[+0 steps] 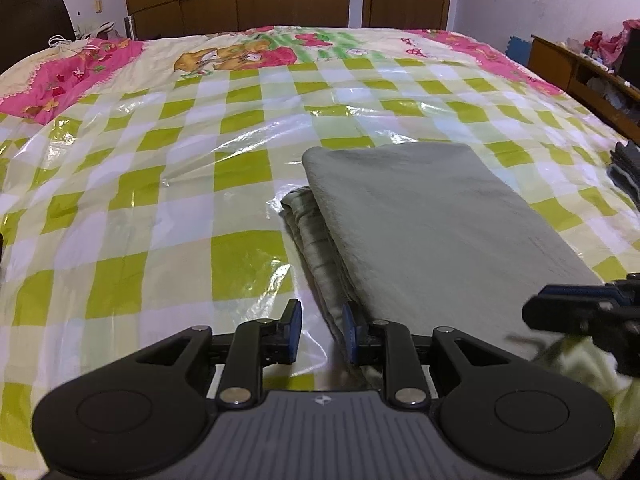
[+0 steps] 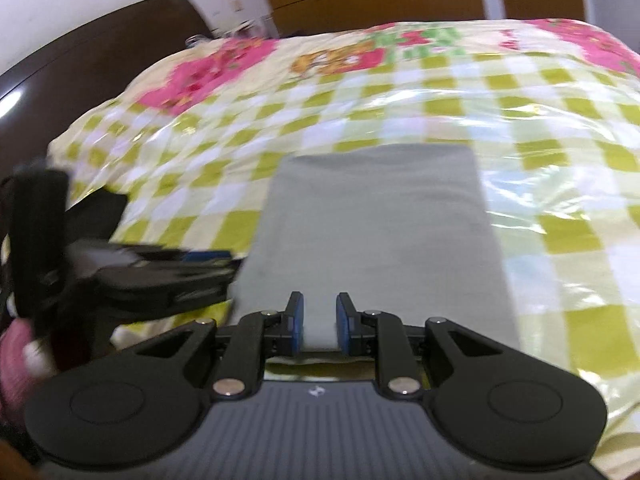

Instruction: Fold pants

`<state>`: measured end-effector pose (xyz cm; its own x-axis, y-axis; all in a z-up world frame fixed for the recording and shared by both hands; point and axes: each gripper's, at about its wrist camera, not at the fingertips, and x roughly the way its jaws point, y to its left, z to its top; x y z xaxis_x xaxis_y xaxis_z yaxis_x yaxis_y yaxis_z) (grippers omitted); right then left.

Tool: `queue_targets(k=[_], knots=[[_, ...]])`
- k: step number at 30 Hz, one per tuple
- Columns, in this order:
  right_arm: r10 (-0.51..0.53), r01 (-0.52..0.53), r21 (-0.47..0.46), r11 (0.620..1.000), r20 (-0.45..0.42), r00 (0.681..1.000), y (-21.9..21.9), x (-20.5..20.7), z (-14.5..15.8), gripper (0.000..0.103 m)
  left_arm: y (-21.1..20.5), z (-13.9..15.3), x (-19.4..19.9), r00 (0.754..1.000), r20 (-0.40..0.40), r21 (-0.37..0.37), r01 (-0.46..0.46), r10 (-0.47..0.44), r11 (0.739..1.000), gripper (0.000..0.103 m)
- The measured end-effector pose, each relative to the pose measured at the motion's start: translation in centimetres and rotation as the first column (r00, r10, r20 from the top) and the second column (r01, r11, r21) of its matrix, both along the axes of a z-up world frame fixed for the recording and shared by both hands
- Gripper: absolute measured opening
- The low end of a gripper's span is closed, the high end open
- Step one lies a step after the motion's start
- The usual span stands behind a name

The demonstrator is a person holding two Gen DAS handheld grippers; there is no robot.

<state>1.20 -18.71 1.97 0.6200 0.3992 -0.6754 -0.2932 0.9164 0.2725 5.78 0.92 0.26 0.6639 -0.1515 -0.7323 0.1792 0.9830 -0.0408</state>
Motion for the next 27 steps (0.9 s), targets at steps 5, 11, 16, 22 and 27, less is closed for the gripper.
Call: queue_targets(k=[5, 11, 16, 22, 27], knots=[[-0.076, 0.076, -0.015, 0.997, -0.001, 0.997, -1.1, 0.6, -0.4, 0.02, 0.0, 0.5, -1.2, 1.0, 0.009, -0.022, 0.005, -0.005, 1.0, 0.036], [-0.086, 0.085, -0.043, 0.995, -0.001, 0.996, -1.2, 0.0, -0.7, 0.021, 0.5, 0.5, -2.0, 1.0, 0.015, -0.005, -0.009, 0.009, 1.0, 0.043], [-0.063, 0.062, -0.048, 0.997, -0.013, 0.998, -0.8, -0.3, -1.0, 0.021, 0.5, 1.2, -3.3, 0.999, 0.032, -0.029, 0.007, -0.006, 1.0, 0.046], [-0.039, 0.038, -0.052, 0.998, -0.026, 0.999, -0.4, -0.4, -1.0, 0.022, -0.4, 1.2, -3.5, 0.999, 0.023, -0.017, 0.038, -0.038, 0.999, 0.047], [-0.059, 0.058, -0.049, 0.997, -0.023, 0.998, -0.8, -0.8, -0.8, 0.022, -0.7, 1.6, -4.2, 0.999, 0.022, -0.043, 0.041, -0.04, 0.998, 0.049]])
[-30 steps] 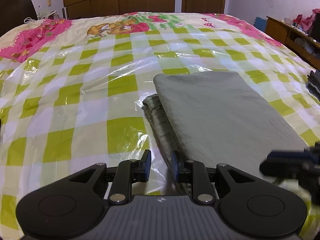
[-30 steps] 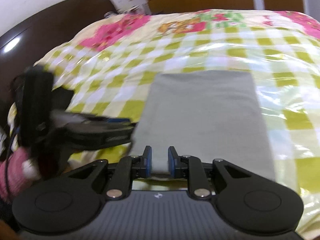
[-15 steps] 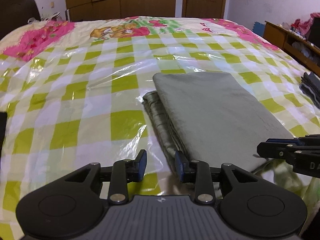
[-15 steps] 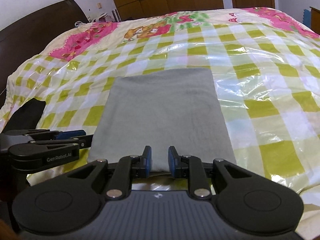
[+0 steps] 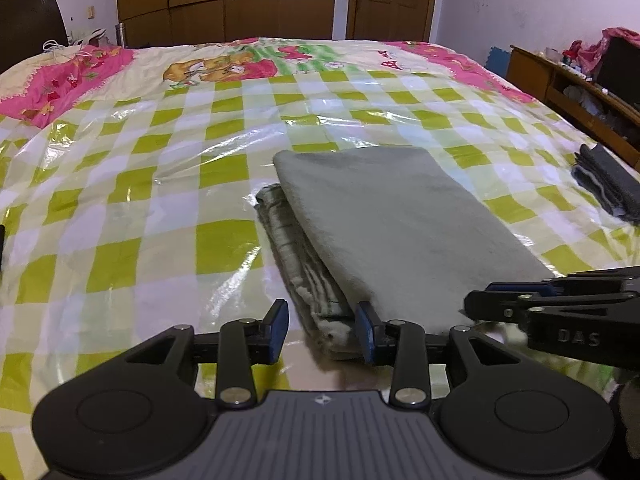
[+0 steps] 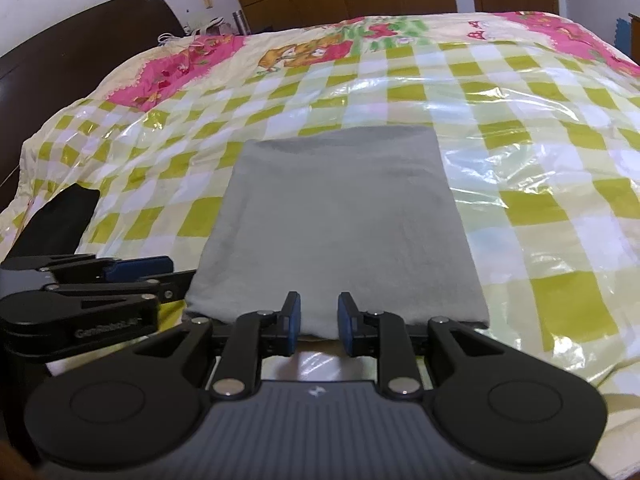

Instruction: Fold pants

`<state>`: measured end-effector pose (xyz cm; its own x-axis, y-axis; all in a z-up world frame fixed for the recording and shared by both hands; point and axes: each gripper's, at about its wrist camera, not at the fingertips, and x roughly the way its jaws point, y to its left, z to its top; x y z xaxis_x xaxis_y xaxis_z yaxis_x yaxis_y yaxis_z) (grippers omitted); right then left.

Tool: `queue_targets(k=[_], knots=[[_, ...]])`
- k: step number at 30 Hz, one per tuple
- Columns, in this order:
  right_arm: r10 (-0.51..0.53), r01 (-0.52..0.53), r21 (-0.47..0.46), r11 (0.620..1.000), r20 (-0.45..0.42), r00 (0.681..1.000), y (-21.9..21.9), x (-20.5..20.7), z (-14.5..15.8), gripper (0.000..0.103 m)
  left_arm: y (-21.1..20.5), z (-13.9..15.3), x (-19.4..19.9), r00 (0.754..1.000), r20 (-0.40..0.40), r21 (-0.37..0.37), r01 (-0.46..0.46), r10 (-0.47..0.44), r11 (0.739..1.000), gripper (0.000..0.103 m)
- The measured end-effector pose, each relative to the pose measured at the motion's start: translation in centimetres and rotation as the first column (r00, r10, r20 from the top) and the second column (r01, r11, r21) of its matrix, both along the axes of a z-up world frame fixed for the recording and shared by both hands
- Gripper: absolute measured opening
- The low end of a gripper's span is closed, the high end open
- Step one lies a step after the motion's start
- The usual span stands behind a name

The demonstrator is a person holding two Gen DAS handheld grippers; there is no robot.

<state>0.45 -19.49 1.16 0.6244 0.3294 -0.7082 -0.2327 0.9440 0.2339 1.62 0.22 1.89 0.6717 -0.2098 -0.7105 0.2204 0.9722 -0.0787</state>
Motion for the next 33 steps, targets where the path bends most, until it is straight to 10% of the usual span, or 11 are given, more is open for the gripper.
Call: queue_targets(k=[33], knots=[[-0.008, 0.007, -0.064, 0.998, -0.008, 1.0, 0.7, -2.4, 0.6, 0.024, -1.7, 0.4, -2.7, 1.0, 0.025, 0.06, -0.005, 0.004, 0.998, 0.075]])
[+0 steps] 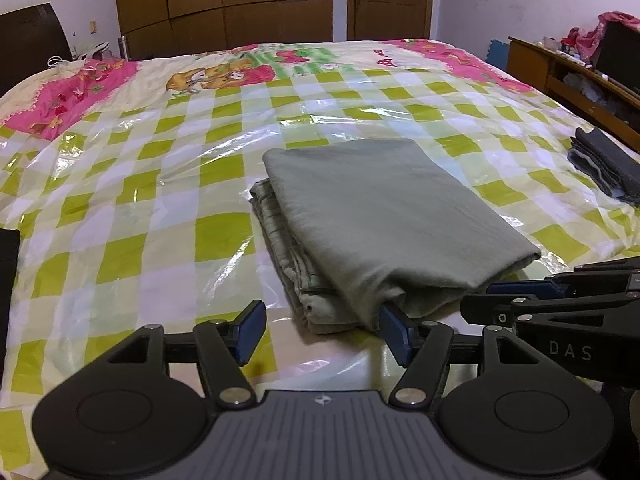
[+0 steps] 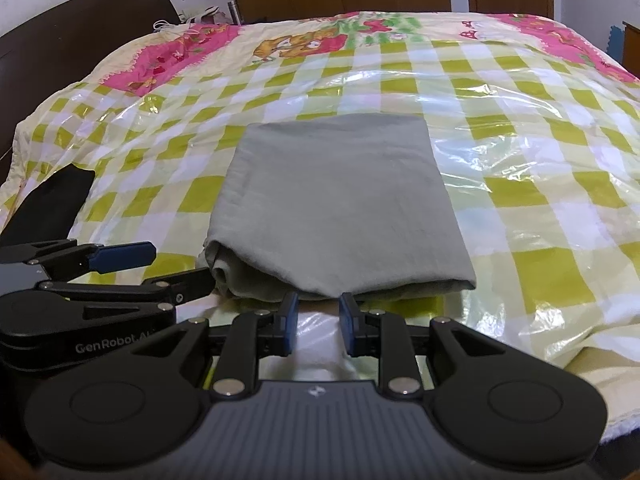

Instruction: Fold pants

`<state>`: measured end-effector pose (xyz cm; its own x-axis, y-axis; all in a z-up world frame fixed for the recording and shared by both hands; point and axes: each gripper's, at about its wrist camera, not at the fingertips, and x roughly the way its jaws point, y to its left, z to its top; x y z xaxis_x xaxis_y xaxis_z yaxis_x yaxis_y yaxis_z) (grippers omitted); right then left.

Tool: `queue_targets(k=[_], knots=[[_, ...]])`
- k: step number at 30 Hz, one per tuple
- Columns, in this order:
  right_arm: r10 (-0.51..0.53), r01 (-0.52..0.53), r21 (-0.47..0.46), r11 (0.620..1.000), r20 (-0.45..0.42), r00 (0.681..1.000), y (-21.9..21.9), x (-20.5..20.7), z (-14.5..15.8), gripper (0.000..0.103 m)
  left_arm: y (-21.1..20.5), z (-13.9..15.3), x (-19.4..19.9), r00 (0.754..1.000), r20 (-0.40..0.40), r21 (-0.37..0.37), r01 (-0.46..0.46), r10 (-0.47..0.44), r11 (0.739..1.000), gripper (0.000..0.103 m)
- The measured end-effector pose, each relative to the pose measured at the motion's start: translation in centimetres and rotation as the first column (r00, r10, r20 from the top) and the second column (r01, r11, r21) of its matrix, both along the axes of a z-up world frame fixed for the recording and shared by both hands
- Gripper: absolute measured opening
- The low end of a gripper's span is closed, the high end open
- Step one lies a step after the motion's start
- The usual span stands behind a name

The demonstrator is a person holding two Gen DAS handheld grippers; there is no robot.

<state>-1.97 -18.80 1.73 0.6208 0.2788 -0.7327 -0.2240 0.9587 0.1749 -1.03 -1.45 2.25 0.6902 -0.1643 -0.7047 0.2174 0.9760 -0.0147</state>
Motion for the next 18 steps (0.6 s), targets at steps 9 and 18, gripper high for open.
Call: queue_targets(k=[9, 18], knots=[[-0.002, 0.002, -0.007, 1.0, 0.002, 1.0, 0.02, -0.5, 0.11, 0.024, -0.63, 0.14, -0.46, 1.0, 0.007, 0.011, 0.015, -0.015, 1.0, 0.081], [-0.014, 0.014, -0.001, 1.0, -0.004, 1.0, -0.38, -0.71, 0.08, 0.027, -0.35, -0.51, -0.18, 1.0, -0.027, -0.001, -0.012, 0.012, 1.0, 0.085]])
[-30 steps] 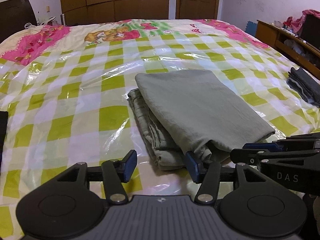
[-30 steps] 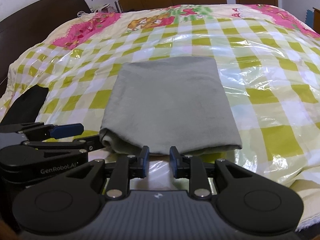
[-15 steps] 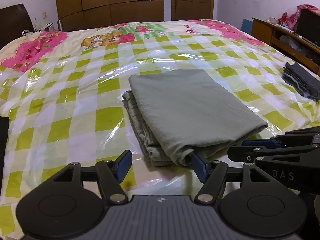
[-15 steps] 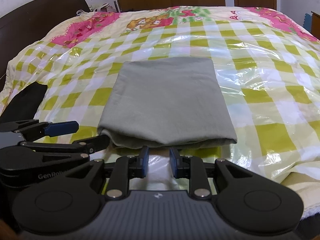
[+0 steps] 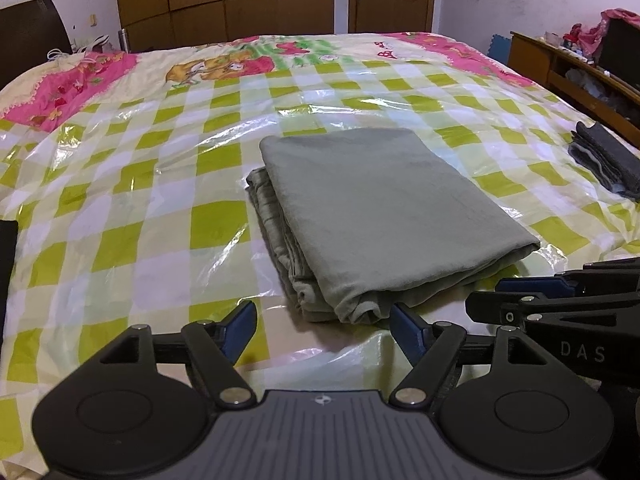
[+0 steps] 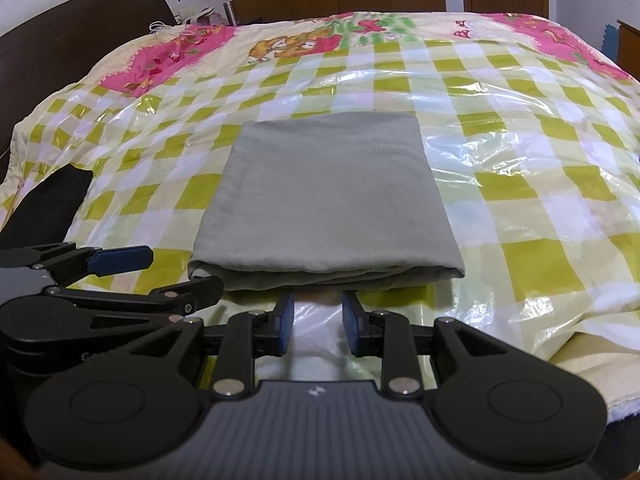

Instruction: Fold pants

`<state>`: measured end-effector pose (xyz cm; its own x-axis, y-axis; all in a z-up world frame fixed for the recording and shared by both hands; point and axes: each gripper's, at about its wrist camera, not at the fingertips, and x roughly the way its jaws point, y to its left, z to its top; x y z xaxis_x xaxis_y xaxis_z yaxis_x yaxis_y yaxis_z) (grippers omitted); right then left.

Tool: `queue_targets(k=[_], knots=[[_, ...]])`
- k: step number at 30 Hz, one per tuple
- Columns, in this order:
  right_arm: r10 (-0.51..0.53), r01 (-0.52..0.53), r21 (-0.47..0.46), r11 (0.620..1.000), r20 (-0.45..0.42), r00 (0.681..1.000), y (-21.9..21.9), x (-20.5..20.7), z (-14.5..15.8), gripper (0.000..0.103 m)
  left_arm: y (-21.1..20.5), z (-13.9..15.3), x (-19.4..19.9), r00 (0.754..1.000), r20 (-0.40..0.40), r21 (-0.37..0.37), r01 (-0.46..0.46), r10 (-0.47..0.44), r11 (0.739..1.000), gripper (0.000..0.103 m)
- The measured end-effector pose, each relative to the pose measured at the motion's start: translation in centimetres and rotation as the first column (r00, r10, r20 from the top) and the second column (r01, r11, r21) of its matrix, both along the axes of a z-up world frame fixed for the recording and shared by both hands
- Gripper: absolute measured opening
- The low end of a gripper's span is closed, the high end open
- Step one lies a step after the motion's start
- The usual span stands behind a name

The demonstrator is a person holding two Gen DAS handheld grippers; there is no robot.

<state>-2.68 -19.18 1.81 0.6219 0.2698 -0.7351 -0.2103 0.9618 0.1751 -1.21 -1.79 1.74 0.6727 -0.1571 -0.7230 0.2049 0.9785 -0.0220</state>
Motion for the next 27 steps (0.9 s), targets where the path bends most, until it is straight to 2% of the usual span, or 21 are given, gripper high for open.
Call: queue_targets(k=[15, 21, 27], knots=[[0.0, 0.001, 0.007, 1.0, -0.034, 0.999, -0.2, 0.3, -0.7, 0.028, -0.1, -0.9, 0.5, 0.999, -0.047, -0.024, 0.008, -0.009, 1.0, 0.086], [0.001, -0.001, 0.004, 1.0, -0.049, 0.999, -0.1, 0.7, -1.1, 0.028, -0.4, -1.3, 1.2, 0.998, -0.056, 0.003, 0.014, -0.014, 1.0, 0.086], [0.01, -0.012, -0.026, 1.0, -0.056, 0.998, 0.2, 2.7, -1.5, 0.028, -0.5, -2.0, 3.6, 0.997, -0.076, 0.026, 0.021, -0.019, 0.999, 0.085]])
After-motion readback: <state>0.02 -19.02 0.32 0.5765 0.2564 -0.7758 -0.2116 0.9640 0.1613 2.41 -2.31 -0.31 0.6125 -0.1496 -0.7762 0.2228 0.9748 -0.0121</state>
